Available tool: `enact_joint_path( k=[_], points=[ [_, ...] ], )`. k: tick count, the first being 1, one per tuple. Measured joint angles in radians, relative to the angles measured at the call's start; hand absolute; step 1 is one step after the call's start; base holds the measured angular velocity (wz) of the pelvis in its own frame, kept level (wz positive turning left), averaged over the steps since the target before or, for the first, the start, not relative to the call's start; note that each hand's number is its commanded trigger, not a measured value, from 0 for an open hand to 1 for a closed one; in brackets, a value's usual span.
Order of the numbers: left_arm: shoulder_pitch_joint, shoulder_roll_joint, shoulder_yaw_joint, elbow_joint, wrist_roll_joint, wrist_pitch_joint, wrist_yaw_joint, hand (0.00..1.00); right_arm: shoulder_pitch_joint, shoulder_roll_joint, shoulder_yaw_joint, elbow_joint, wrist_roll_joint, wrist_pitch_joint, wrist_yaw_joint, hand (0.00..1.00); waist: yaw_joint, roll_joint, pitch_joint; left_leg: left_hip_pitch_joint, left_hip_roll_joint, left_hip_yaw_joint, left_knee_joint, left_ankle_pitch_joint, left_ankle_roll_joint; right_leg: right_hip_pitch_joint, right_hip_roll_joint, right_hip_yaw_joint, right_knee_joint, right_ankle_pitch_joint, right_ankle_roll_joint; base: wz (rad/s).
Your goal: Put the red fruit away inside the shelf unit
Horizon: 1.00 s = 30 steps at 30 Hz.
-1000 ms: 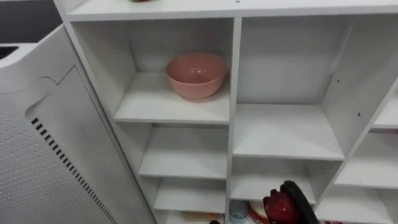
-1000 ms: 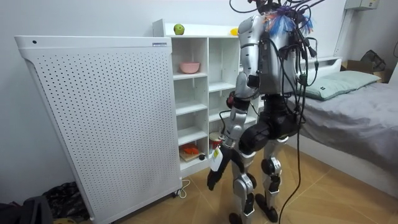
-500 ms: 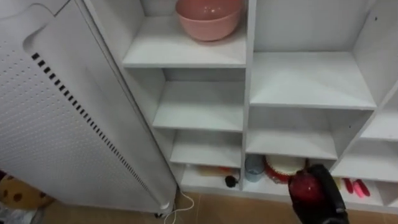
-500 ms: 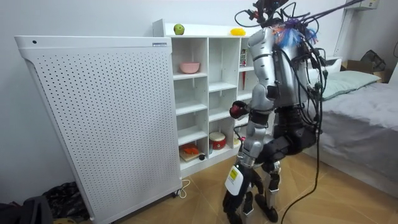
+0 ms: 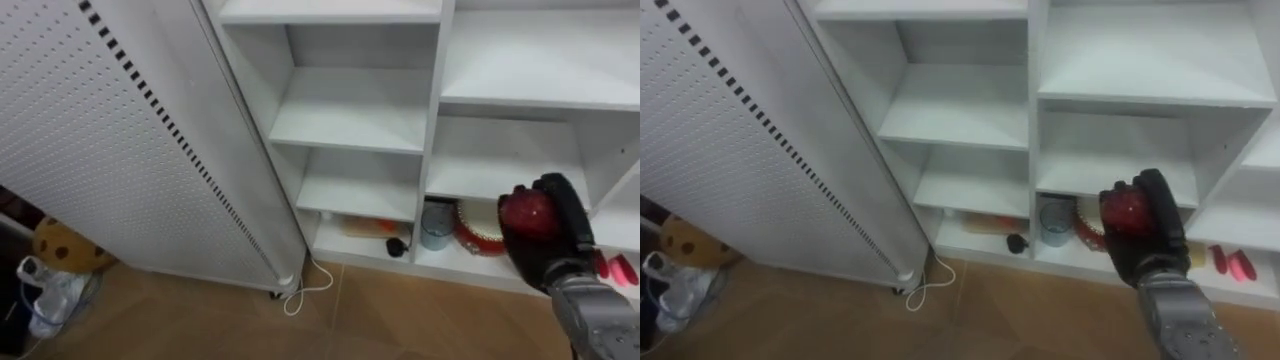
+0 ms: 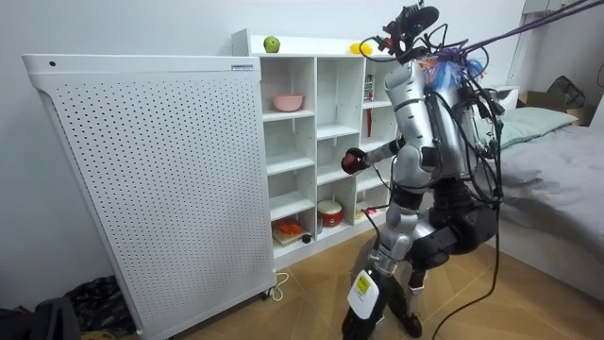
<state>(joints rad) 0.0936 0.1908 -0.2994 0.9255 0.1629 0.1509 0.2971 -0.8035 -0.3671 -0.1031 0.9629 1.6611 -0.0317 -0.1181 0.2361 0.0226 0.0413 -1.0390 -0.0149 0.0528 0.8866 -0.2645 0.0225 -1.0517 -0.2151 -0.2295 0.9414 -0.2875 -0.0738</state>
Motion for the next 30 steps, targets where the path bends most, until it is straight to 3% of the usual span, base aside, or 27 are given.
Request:
enact_joint_path(
  k=[6,9,10,11,20,30],
  points=[
    [0.002,0.012,-0.021,-0.014,0.006,0.0,0.003,0.0,-0.066,-0.019,0.001,-0.003,-0.017,-0.002,-0.047,1.0,-0.009,-0.001,-0.001,-0.008,-0.014,0.006,0.0,0.001,0.003,-0.016,-0.026,0.002,0.021,0.001,-0.001,0.07],
    [0.01,0.02,-0.021,-0.035,0.007,-0.001,0.002,0.0,-0.085,-0.022,0.001,-0.005,-0.017,-0.007,-0.082,0.97,-0.01,-0.011,-0.0066,-0.009,-0.014,0.006,0.0,0.0,0.007,-0.016,-0.027,0.002,0.021,0.001,-0.001,0.01],
    [0.012,0.025,-0.021,-0.041,0.007,-0.006,0.003,0.0,-0.088,-0.022,0.001,-0.006,-0.017,-0.015,-0.095,0.64,-0.009,-0.015,-0.0092,-0.008,-0.014,0.006,0.001,-0.001,0.01,-0.015,-0.026,0.001,0.02,0.001,-0.001,0.0],
    [0.013,0.028,-0.021,-0.042,0.007,-0.011,0.004,0.0,-0.089,-0.022,0.0,-0.014,-0.017,-0.026,-0.114,0.0,-0.008,-0.018,-0.011,-0.009,-0.014,0.006,0.003,0.0,0.014,-0.014,-0.026,0.0,0.02,0.001,-0.001,0.0],
    [0.044,0.047,-0.022,-0.042,0.005,-0.038,0.044,0.0,-0.108,-0.025,-0.009,-0.114,-0.045,-0.077,-0.285,0.0,-0.011,-0.018,-0.0118,-0.015,-0.012,0.005,0.014,-0.007,0.024,-0.013,-0.027,-0.004,0.016,0.0,0.008,-0.02],
    [0.089,0.057,-0.022,-0.065,0.005,-0.048,0.049,0.0,-0.114,-0.026,-0.012,-0.159,-0.045,-0.103,-0.348,0.0,-0.01,-0.003,-0.0144,-0.015,-0.016,0.001,0.016,-0.012,0.026,-0.013,-0.027,0.002,0.016,-0.004,0.017,0.0]
  ],
)
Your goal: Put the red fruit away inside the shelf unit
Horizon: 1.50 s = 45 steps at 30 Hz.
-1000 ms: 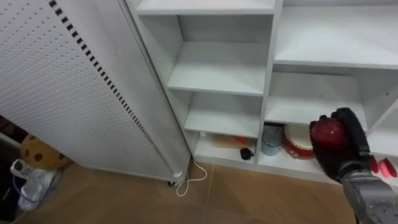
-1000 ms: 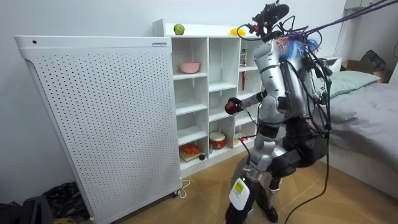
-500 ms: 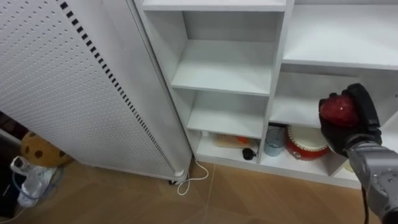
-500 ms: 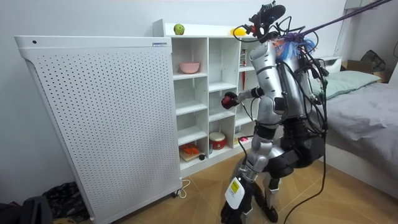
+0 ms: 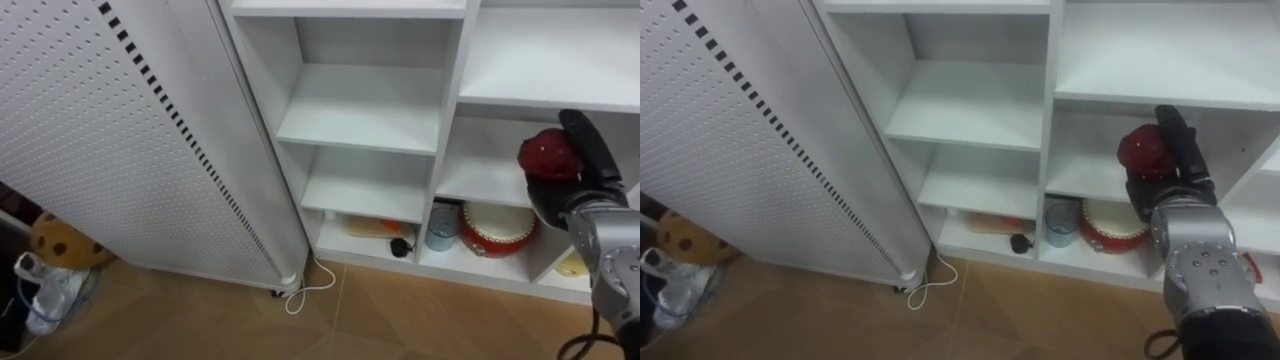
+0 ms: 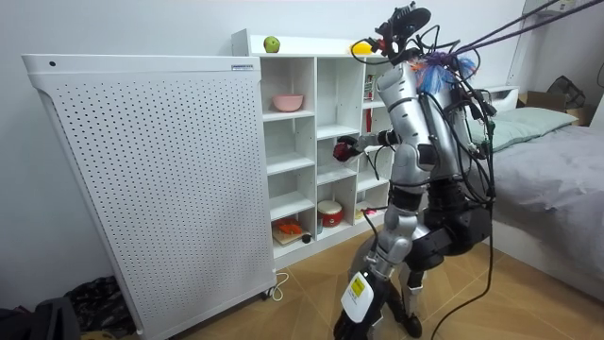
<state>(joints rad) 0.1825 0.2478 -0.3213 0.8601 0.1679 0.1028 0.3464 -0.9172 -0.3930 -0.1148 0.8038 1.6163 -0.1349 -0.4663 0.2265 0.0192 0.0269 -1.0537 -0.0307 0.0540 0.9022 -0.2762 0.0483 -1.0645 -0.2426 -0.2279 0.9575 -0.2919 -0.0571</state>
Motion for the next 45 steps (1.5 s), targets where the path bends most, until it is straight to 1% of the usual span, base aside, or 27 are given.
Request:
enact_joint_path(
  k=[1,5,9,14,21,25,33,36,40,42,44,45],
  points=[
    [0.003,0.0,0.0,-0.003,0.0,0.0,0.0,0.0,0.0,-0.001,-0.007,0.0,0.001,-0.001,-0.003,0.0,0.001,0.004,0.0003,0.0,-0.001,0.0,0.0,0.0,0.0,0.0,0.0,0.001,0.001,-0.002,0.004,0.0],
    [0.004,0.0,-0.001,-0.004,0.0,-0.001,0.0,0.0,0.0,-0.009,-0.009,0.0,0.004,-0.009,-0.016,0.0,0.005,0.015,0.002,0.0,-0.001,-0.001,0.0,-0.001,0.0,-0.001,0.0,0.002,0.001,-0.003,0.004,0.0],
    [0.006,0.001,-0.02,-0.004,0.0,-0.008,-0.002,0.0,0.0,-0.018,-0.009,0.001,0.006,-0.009,-0.022,0.0,0.005,0.018,0.0025,0.001,-0.001,-0.001,-0.001,-0.002,0.001,-0.001,0.001,0.003,0.001,-0.004,0.003,0.0],
    [0.017,0.002,-0.038,-0.026,0.002,-0.01,-0.008,0.0,0.0,-0.045,-0.011,0.001,0.006,-0.008,-0.008,0.0,0.003,0.018,0.0024,0.006,-0.001,0.0,-0.001,-0.005,0.001,0.0,0.0,0.005,0.004,-0.007,0.0,0.0],
    [0.024,0.003,-0.039,-0.035,0.001,-0.01,-0.008,0.0,0.0,-0.045,-0.011,0.005,0.007,-0.005,-0.005,0.0,0.002,0.017,0.0025,0.02,-0.001,0.009,0.0,-0.012,-0.003,0.004,0.0,0.015,0.016,-0.017,-0.004,0.0],
    [0.028,0.003,-0.038,-0.035,0.002,-0.014,-0.008,0.0,0.0,-0.045,-0.011,0.005,0.007,-0.004,0.0,0.0,0.003,0.018,0.0025,0.021,0.001,0.014,-0.001,-0.012,-0.005,0.006,0.0,0.012,0.017,-0.019,-0.007,0.0],
    [0.043,0.003,-0.038,-0.057,0.002,-0.017,-0.014,0.0,0.001,-0.045,-0.012,0.012,0.007,-0.004,0.016,0.0,0.001,0.018,0.0025,0.021,0.001,0.013,0.0,-0.013,-0.004,0.007,-0.001,0.011,0.017,-0.02,-0.006,0.0],
    [0.044,0.003,-0.038,-0.059,0.002,-0.017,-0.016,0.0,0.001,-0.045,-0.012,0.024,0.016,0.002,0.037,0.0,0.002,0.018,0.0025,0.026,0.002,0.014,0.0,-0.014,-0.003,0.011,-0.001,0.012,0.016,-0.02,-0.006,0.0],
    [0.045,0.006,-0.034,-0.055,0.001,-0.014,-0.038,0.0,0.007,-0.044,-0.011,0.104,0.024,0.007,0.11,0.0,0.01,0.017,0.0035,0.064,0.004,0.014,-0.001,-0.024,-0.005,0.049,0.003,0.013,0.013,-0.024,-0.005,-0.03],
    [0.045,0.008,-0.032,-0.052,0.002,-0.014,-0.053,0.0,0.029,-0.045,-0.011,0.133,0.024,0.019,0.148,0.0,0.013,0.017,0.0038,0.091,0.008,0.011,-0.004,-0.029,-0.006,0.081,0.005,0.006,0.004,-0.028,-0.004,-0.03],
    [0.045,0.013,-0.03,-0.051,0.003,-0.005,-0.069,0.0,0.082,-0.045,-0.01,0.17,0.024,0.04,0.207,0.0,0.019,0.015,0.0069,0.139,0.016,0.003,-0.018,-0.034,-0.009,0.138,0.02,0.0,-0.022,-0.032,0.003,0.0],
    [0.046,0.016,-0.031,-0.052,0.002,-0.002,-0.076,0.0,0.091,-0.045,-0.008,0.19,0.024,0.045,0.219,0.0,0.019,0.014,0.0082,0.153,0.018,0.003,-0.025,-0.035,-0.01,0.153,0.02,-0.004,-0.03,-0.032,0.004,-0.04]
  ],
)
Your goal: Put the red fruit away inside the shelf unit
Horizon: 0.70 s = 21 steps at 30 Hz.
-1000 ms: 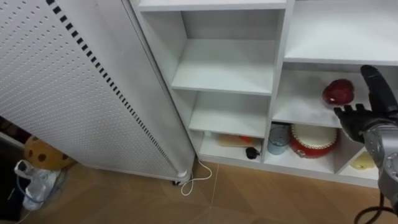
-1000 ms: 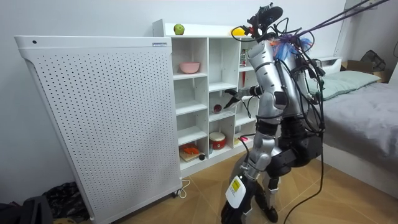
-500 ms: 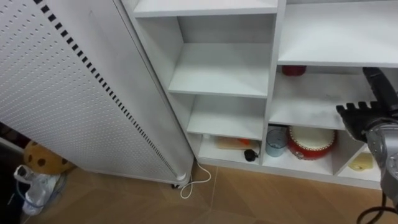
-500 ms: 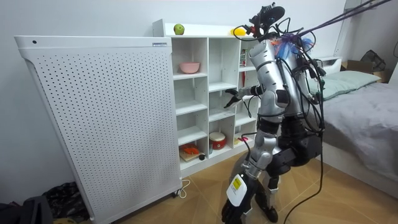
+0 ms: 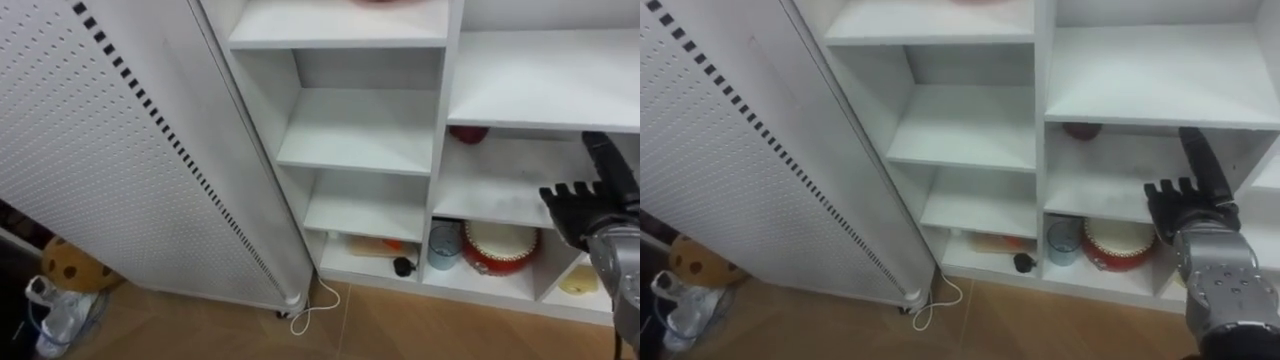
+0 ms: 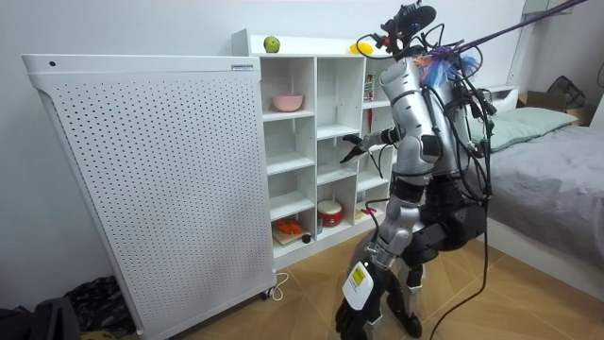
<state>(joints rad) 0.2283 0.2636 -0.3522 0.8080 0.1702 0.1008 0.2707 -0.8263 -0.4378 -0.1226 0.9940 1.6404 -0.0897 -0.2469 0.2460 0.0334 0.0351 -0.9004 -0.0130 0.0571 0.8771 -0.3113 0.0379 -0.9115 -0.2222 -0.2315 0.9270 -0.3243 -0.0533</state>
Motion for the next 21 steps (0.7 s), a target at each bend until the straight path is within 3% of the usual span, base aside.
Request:
enact_joint_path(
  k=[4,7,9,12,14,18,20,21],
  points=[
    [-0.004,0.009,0.005,0.029,-0.001,0.002,-0.042,0.0,0.102,0.004,0.025,0.135,-0.002,0.03,0.097,0.0,0.01,-0.008,0.0096,0.107,0.009,-0.004,-0.069,0.002,-0.007,0.112,0.02,-0.016,-0.08,0.01,0.011,-0.06],
    [-0.03,0.01,0.032,0.099,-0.001,0.001,-0.052,0.0,0.186,0.01,0.042,0.2,-0.015,0.05,0.155,0.0,0.006,-0.009,0.0106,0.16,0.018,-0.016,-0.131,0.017,-0.011,0.18,0.051,-0.032,-0.169,0.04,0.011,-0.07],
    [-0.063,0.012,0.038,0.159,-0.004,0.002,-0.062,0.0,0.239,0.01,0.057,0.241,-0.047,0.058,0.196,0.0,0.001,-0.013,0.0123,0.199,0.017,-0.02,-0.177,0.033,-0.012,0.222,0.053,-0.046,-0.213,0.054,0.006,0.07],
    [-0.084,0.011,0.066,0.195,-0.003,0.002,-0.08,0.0,0.327,0.019,0.064,0.304,-0.114,0.08,0.257,0.0,-0.005,-0.014,0.013,0.28,0.021,-0.022,-0.251,0.044,-0.016,0.305,0.075,-0.047,-0.297,0.074,0.014,-0.04],
    [-0.086,-0.001,0.119,0.218,-0.002,0.0,-0.087,0.0,0.39,0.05,0.064,0.331,-0.16,0.085,0.286,0.0,-0.027,-0.015,0.013,0.357,0.019,-0.023,-0.311,0.053,-0.017,0.383,0.085,-0.058,-0.355,0.081,0.019,0.03],
    [-0.084,-0.018,0.177,0.244,-0.001,-0.01,-0.083,0.0,0.511,0.117,0.065,0.343,-0.2,0.092,0.315,0.0,-0.065,-0.024,0.0052,0.486,0.018,-0.025,-0.417,0.071,-0.021,0.514,0.103,-0.071,-0.461,0.094,0.031,0.06],
    [-0.08,-0.021,0.206,0.24,0.002,-0.018,-0.078,0.0,0.586,0.152,0.074,0.349,-0.253,0.099,0.326,0.0,-0.083,-0.037,-0.0078,0.556,0.018,-0.025,-0.467,0.076,-0.023,0.581,0.108,-0.075,-0.51,0.097,0.038,0.03],
    [-0.077,-0.023,0.217,0.237,0.007,-0.019,-0.075,0.0,0.603,0.158,0.083,0.348,-0.269,0.102,0.329,0.0,-0.086,-0.038,-0.009,0.573,0.018,-0.025,-0.478,0.077,-0.023,0.598,0.115,-0.076,-0.519,0.099,0.041,0.0]
  ],
)
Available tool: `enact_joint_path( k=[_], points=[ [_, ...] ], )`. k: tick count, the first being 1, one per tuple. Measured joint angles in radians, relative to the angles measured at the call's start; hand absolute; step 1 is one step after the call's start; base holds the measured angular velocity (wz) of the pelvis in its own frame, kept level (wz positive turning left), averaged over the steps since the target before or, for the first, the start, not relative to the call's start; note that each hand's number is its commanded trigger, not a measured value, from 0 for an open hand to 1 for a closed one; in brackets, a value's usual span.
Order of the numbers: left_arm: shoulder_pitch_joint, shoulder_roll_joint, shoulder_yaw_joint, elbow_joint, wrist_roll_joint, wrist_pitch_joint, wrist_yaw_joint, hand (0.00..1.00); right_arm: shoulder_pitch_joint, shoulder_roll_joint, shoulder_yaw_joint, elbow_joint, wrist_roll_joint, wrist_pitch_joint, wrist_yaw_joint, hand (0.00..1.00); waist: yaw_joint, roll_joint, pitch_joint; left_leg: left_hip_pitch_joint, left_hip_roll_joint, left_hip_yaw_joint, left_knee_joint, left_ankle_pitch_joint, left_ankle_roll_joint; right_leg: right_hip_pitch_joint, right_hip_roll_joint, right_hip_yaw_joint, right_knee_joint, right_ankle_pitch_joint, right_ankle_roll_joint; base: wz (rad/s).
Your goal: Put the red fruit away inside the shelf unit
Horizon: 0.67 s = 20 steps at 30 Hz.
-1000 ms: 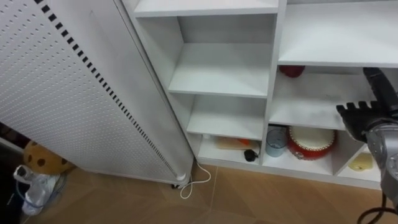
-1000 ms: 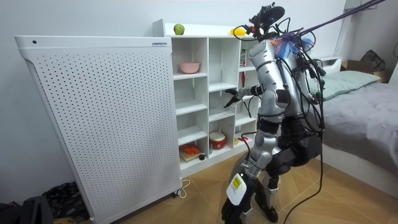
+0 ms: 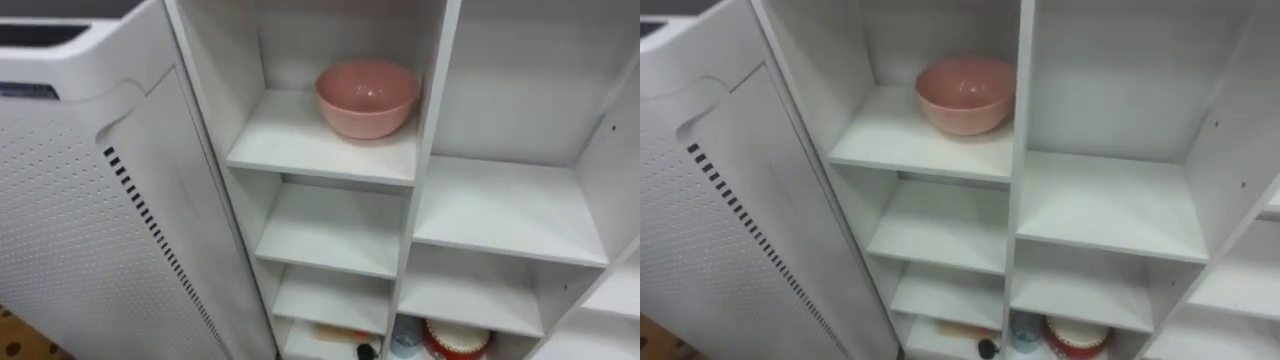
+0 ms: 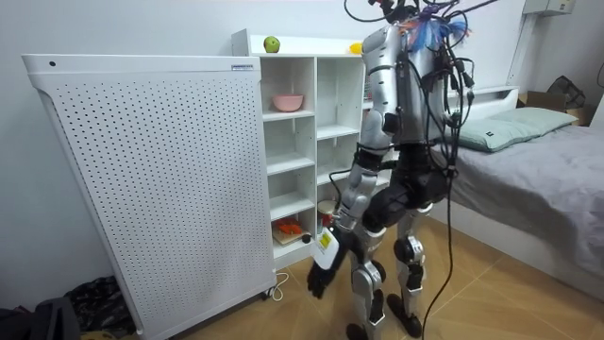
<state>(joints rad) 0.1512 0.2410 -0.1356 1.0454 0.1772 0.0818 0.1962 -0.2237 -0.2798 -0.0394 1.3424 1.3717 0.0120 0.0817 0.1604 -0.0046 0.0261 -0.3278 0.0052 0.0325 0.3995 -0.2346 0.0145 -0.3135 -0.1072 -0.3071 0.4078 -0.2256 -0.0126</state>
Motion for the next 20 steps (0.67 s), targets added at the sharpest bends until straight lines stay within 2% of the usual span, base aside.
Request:
enact_joint_path(
  k=[1,2,4,7,8,11,14,16,20],
  points=[
    [0.009,-0.007,0.024,-0.002,0.014,-0.003,0.017,0.0,0.035,0.011,0.014,0.005,-0.024,0.004,0.011,0.0,-0.012,-0.003,-0.002,0.046,0.001,0.001,-0.026,0.0,0.0,0.048,0.006,-0.002,-0.033,0.003,0.006,0.04],
    [0.022,-0.014,0.044,-0.004,0.021,-0.009,0.032,0.0,0.07,0.023,0.018,0.018,-0.048,0.007,0.022,0.0,-0.027,-0.006,-0.0079,0.092,0.0,0.002,-0.053,0.001,-0.001,0.097,0.012,-0.006,-0.066,0.007,0.012,0.03],
    [0.04,-0.022,0.075,-0.005,0.047,-0.018,0.04,0.0,0.134,0.033,0.019,0.019,-0.085,0.012,0.04,0.0,-0.037,-0.013,-0.0245,0.151,0.001,0.006,-0.092,0.001,-0.001,0.156,0.021,-0.005,-0.111,0.012,0.021,0.0],
    [0.07,-0.036,0.129,-0.007,0.074,-0.019,0.049,0.0,0.214,0.051,0.019,0.016,-0.203,0.012,0.042,0.0,-0.058,-0.025,-0.0282,0.258,0.0,0.015,-0.139,0.001,-0.001,0.262,0.029,0.001,-0.16,0.017,0.029,-0.07],
    [0.08,-0.038,0.141,-0.007,0.08,-0.018,0.054,0.0,0.238,0.062,0.025,0.018,-0.257,0.012,0.042,0.0,-0.07,-0.033,-0.0292,0.292,0.001,0.02,-0.152,0.001,-0.001,0.298,0.033,0.002,-0.182,0.019,0.033,-0.16],
    [0.077,-0.048,0.184,-0.009,0.099,-0.021,0.059,0.0,0.285,0.092,0.052,0.018,-0.403,0.013,0.043,0.0,-0.095,-0.043,-0.0247,0.342,0.002,0.023,-0.175,0.0,-0.001,0.354,0.039,0.004,-0.207,0.022,0.036,0.0],
    [0.078,-0.075,0.213,0.0,0.1,-0.021,0.07,0.0,0.312,0.102,0.059,0.028,-0.553,0.032,0.042,0.0,-0.101,-0.042,-0.0233,0.383,0.005,0.034,-0.208,-0.002,-0.002,0.375,0.044,0.012,-0.21,0.023,0.038,-0.12],
    [0.085,-0.079,0.214,0.021,0.103,-0.017,0.075,0.0,0.328,0.107,0.06,0.036,-0.61,0.037,0.041,0.0,-0.101,-0.042,-0.0239,0.403,0.008,0.048,-0.22,-0.002,-0.001,0.39,0.051,0.035,-0.219,0.028,0.038,-0.23],
    [0.091,-0.081,0.251,0.058,0.124,0.016,0.075,0.0,0.344,0.115,0.061,0.055,-0.707,0.055,0.043,0.0,-0.105,-0.045,-0.0223,0.429,0.015,0.063,-0.229,-0.003,-0.003,0.398,0.063,0.081,-0.222,0.034,0.032,-0.21]
  ],
)
